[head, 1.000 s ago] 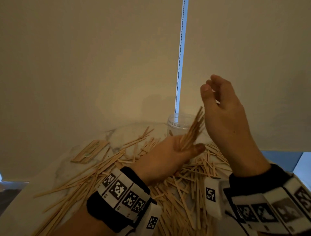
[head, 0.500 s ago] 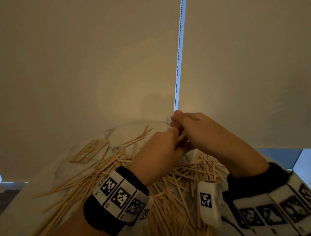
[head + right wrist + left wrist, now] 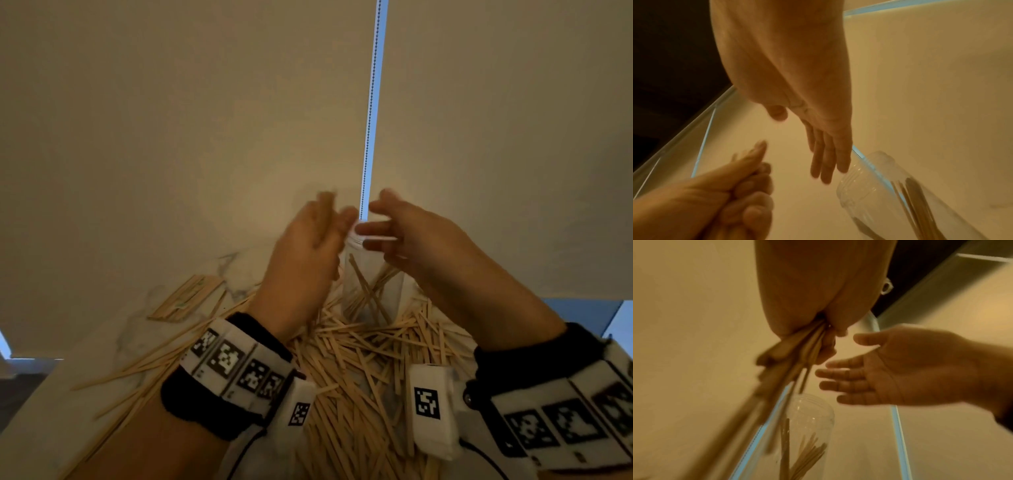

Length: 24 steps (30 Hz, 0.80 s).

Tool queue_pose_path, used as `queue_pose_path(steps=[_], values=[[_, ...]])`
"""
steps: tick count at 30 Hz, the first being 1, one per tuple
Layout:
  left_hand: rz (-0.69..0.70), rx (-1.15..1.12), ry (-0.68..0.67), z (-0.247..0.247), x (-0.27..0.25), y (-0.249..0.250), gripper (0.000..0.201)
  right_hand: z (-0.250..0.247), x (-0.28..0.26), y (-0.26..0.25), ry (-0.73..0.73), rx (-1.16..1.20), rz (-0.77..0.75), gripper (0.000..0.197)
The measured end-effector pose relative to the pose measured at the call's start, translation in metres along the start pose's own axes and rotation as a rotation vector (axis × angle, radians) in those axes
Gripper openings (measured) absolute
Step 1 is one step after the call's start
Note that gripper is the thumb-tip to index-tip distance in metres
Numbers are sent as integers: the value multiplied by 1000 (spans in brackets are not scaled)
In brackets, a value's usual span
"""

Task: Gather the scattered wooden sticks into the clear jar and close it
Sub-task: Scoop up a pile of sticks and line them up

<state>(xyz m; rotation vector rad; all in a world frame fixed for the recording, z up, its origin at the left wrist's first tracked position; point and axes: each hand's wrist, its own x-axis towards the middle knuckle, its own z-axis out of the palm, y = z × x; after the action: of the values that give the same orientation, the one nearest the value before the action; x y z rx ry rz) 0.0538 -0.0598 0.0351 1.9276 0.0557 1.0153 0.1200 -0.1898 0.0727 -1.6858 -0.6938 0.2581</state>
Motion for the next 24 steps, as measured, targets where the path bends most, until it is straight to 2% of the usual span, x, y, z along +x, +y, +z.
queue_pose_path(steps=[1, 4, 5, 7, 9, 12, 15, 18, 21, 24], values=[[-44, -165, 80, -4, 4, 1, 23, -2, -2, 2, -100, -109, 14, 50], [-146, -667, 275, -13, 13, 6, 27, 5, -9, 15, -497, -413, 116, 75], [-172, -783, 318, -14, 15, 8, 27, 11, -10, 20, -552, -441, 126, 73], [-204, -929, 347, -11, 15, 10, 24, 20, -6, 25, -526, -375, 81, 52], [-215, -988, 343, -8, 14, 10, 20, 24, -2, 23, -371, -257, 35, 34], [-227, -961, 335, -6, 13, 9, 17, 22, -1, 18, -143, -283, -95, 38], [-245, -894, 336, -5, 10, 10, 19, 22, -4, 15, -169, -376, -178, 35], [-268, -860, 290, -2, 6, 13, 18, 27, -6, 16, -146, -473, -235, 21], [-260, -819, 203, 1, 4, 17, 19, 29, -5, 17, -123, -644, -257, 33], [-285, -849, 160, -5, 6, 20, 18, 18, -6, 13, -146, -741, -233, 37]])
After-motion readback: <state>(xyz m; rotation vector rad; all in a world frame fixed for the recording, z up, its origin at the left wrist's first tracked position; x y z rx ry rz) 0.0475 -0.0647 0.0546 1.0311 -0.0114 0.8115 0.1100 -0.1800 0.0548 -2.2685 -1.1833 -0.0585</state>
